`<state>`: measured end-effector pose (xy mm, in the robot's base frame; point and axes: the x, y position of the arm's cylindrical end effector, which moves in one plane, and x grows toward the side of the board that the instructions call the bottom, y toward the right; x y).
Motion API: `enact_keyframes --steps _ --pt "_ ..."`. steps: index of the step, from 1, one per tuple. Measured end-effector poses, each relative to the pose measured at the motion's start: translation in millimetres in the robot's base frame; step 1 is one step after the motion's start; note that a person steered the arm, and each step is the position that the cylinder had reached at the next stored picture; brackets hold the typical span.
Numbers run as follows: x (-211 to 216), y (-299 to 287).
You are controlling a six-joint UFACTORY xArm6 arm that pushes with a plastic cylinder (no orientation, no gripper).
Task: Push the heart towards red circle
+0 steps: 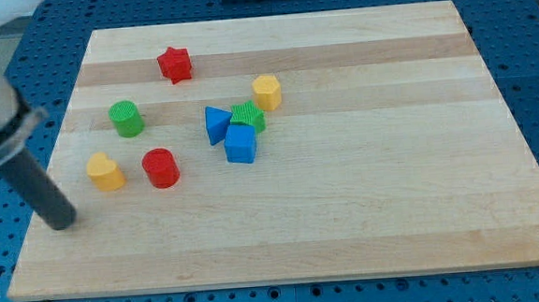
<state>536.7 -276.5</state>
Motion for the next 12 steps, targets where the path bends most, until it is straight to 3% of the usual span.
enact_keyframes --steps 2,4,6,8,10,12 --pt "-54 -28" --pt "-55 -24" --pt "-67 32" --pt "-5 42" --pt "-5 25" --pt "-45 23"
